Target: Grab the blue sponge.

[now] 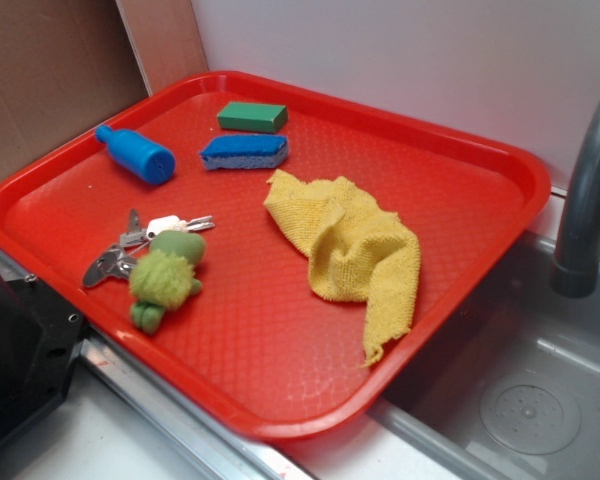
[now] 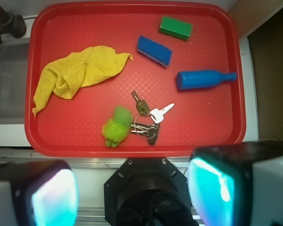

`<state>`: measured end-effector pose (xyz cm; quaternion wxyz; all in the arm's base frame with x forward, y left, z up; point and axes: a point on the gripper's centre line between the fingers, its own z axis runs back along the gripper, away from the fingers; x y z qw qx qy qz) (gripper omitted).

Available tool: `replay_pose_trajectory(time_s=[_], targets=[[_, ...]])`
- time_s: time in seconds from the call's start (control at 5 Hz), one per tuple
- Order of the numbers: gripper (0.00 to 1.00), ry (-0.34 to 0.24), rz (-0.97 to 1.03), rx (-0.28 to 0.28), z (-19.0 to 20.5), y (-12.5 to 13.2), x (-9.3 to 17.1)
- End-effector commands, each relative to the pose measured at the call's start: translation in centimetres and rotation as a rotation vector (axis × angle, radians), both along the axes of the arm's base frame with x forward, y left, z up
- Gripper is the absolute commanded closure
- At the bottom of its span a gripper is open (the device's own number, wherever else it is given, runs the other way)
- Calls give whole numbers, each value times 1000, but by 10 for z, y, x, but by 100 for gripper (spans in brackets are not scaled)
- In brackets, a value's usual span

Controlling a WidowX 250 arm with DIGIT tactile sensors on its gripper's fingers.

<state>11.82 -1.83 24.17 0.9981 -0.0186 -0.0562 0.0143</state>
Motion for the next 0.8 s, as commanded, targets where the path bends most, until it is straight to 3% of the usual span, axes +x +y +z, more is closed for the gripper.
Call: replay_pose_trajectory(time_s=[0.0, 0.2, 0.4, 0.6], targets=[[0, 0, 0, 0, 0, 0, 0], [0, 81, -81, 119, -50, 40, 50], [0, 30, -328, 125, -98, 43, 110], [0, 2, -578, 83, -143, 44, 159]])
